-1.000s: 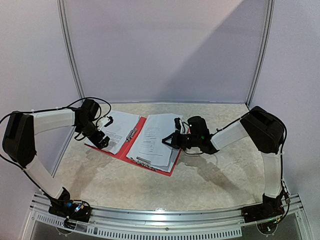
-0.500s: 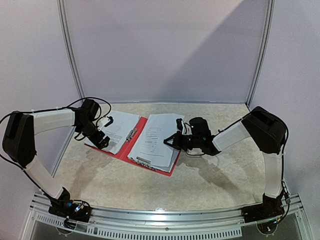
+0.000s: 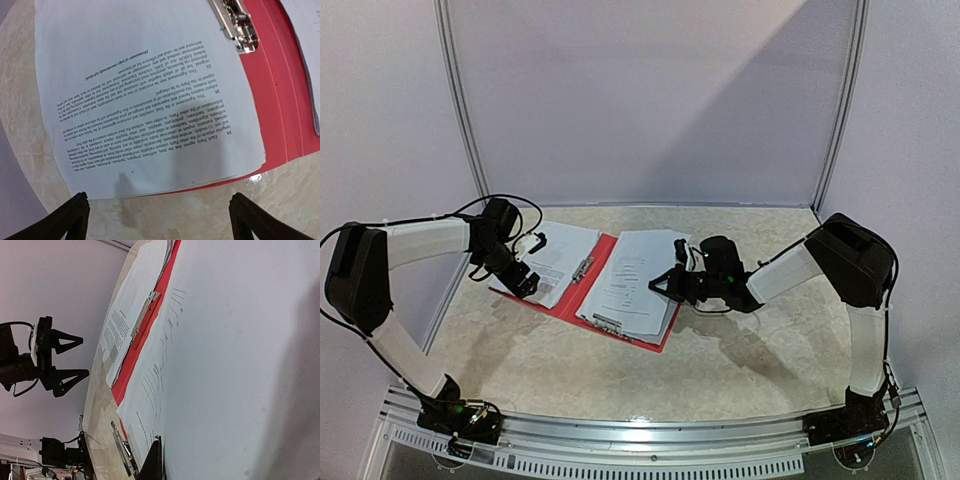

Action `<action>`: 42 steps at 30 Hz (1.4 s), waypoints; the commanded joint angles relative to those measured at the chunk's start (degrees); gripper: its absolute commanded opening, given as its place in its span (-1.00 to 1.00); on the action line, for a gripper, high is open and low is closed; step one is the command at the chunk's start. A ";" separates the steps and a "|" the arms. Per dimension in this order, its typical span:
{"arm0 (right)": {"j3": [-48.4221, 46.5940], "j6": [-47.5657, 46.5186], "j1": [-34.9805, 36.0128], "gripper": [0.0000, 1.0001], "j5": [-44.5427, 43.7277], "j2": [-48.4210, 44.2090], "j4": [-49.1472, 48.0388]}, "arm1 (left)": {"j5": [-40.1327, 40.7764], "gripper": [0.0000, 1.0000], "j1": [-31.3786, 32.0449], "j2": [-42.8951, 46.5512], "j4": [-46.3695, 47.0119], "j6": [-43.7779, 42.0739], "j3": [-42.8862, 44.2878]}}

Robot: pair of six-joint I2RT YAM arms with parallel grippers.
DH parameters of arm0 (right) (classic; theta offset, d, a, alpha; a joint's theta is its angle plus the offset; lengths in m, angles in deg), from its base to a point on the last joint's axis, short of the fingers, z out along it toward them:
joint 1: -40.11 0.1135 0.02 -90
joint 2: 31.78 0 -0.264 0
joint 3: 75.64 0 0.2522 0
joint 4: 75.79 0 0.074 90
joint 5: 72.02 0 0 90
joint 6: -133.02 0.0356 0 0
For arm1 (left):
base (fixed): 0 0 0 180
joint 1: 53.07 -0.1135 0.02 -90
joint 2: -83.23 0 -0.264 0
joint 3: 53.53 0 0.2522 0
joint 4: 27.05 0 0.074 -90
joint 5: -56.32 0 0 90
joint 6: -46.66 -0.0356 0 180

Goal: Put the files into the folder
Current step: Place the file in the folder with some files.

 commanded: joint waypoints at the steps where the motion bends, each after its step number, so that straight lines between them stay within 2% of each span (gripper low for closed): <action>1: 0.71 0.25 0.45 -0.92 0.36 -1.68 -1.06 | -0.54 0.99 -0.64 0.34 0.57 0.28 -0.25; 6: 0.71 0.14 0.47 -0.85 0.01 -2.07 0.25 | -0.57 0.99 -0.62 0.38 0.58 0.33 -0.33; 14: 0.17 -3.18 0.86 -0.41 -2.17 -5.21 8.76 | -0.73 0.99 -0.56 0.49 0.58 0.28 -0.31; 18: -0.89 -6.42 1.26 -0.20 -4.43 -7.82 16.78 | -0.97 0.99 -0.66 0.60 0.50 0.17 -0.27; 26: -5.69 -13.51 1.95 0.23 -8.15 -12.69 39.10 | -0.61 0.99 -0.60 1.13 0.41 -0.26 -0.34; 28: -5.73 -14.22 1.97 0.28 -9.68 -14.12 44.27 | -0.32 0.99 -0.60 1.42 0.42 -0.58 -0.34; 34: -8.62 -18.08 1.78 0.31 -19.75 -20.48 58.90 | 0.09 0.99 -0.55 2.74 -0.32 -2.87 0.58; 37: -11.19 -19.72 0.56 0.26 -26.38 -21.09 64.10 | -0.19 0.89 -0.27 2.51 -1.25 -4.76 2.34; 42: -16.41 -21.78 -2.69 -0.16 -30.67 -16.38 66.93 | 1.29 0.59 2.19 -0.60 -1.52 -6.13 7.16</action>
